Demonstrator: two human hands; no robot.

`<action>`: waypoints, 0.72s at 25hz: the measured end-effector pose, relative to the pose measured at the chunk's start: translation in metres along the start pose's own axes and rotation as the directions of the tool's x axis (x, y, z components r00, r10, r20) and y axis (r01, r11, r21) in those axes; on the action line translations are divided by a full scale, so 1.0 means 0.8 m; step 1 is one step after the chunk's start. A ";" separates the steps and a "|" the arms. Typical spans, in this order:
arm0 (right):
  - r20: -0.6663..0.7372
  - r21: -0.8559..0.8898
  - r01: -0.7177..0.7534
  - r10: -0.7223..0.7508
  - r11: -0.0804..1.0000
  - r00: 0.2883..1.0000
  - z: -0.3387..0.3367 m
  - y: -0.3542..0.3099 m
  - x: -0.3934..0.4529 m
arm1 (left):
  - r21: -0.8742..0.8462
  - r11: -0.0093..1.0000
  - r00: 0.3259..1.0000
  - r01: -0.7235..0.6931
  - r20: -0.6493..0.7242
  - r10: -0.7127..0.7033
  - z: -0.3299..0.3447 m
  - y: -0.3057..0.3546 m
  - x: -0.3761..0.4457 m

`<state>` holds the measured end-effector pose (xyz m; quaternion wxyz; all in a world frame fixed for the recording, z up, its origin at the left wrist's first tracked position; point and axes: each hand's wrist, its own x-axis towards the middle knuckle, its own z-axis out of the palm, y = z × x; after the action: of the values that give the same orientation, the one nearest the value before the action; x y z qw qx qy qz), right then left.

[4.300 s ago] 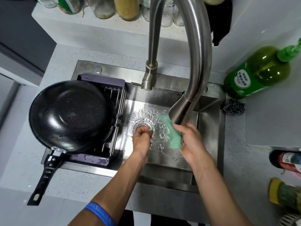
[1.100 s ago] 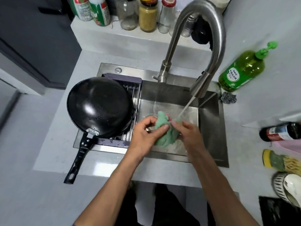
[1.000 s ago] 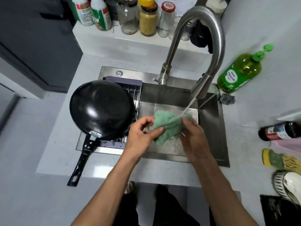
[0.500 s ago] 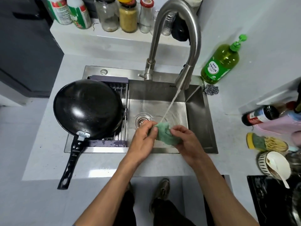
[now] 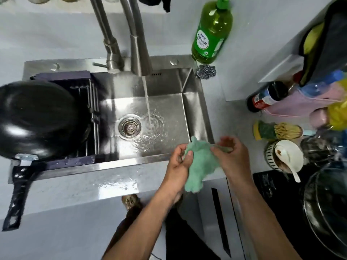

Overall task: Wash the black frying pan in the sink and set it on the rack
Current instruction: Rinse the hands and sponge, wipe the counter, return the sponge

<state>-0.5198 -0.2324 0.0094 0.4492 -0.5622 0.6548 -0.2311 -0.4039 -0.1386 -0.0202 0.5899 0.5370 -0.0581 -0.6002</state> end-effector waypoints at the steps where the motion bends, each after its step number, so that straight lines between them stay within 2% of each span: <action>1: -0.119 -0.199 0.131 -0.157 0.971 0.980 -0.009 0.010 0.005 | -0.031 0.999 0.999 0.037 -0.036 -0.038 0.019 -0.014 0.010; 2: -0.180 -0.343 0.252 -0.327 0.905 0.928 -0.009 0.024 0.009 | 0.072 0.996 0.992 0.051 -0.120 -0.042 0.027 -0.032 0.023; 3: -0.168 -0.399 0.355 -0.448 0.846 0.878 0.000 0.045 0.012 | 0.267 0.963 0.977 0.046 -0.213 0.012 0.027 -0.050 0.032; 5: 0.026 -0.427 0.437 -0.473 0.791 0.881 0.042 0.093 0.011 | 0.556 0.825 0.934 0.098 -0.338 0.117 0.011 -0.076 0.040; 7: 0.245 -0.549 0.464 -0.397 0.695 0.885 0.090 0.144 -0.003 | 0.576 0.814 0.909 0.075 -0.374 0.182 -0.012 -0.083 0.028; 9: 0.332 -0.642 0.488 -0.360 0.591 0.872 0.104 0.175 -0.002 | 0.524 0.851 0.898 0.039 -0.393 0.200 -0.030 -0.080 0.018; 11: 0.419 -0.599 0.572 -0.390 0.560 0.820 0.075 0.175 0.011 | 0.498 0.867 0.889 0.029 -0.409 0.205 -0.049 -0.077 0.013; 13: 0.385 -0.622 0.587 -0.450 0.518 0.806 0.038 0.181 0.038 | 0.518 0.855 0.888 0.011 -0.398 0.230 -0.057 -0.067 0.020; 16: 0.445 -0.697 0.624 -0.469 0.353 0.763 0.020 0.184 0.065 | 0.548 0.837 0.890 0.009 -0.386 0.243 -0.058 -0.057 0.025; 18: 0.470 -0.652 0.662 -0.489 0.369 0.735 0.052 0.182 0.043 | 0.565 0.825 0.875 -0.003 -0.398 0.276 -0.061 -0.049 0.019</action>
<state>-0.5601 -0.2186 -0.1403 0.1059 -0.9112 0.3982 -0.0041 -0.3905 -0.1109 -0.0769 0.4513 0.8042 -0.1252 -0.3659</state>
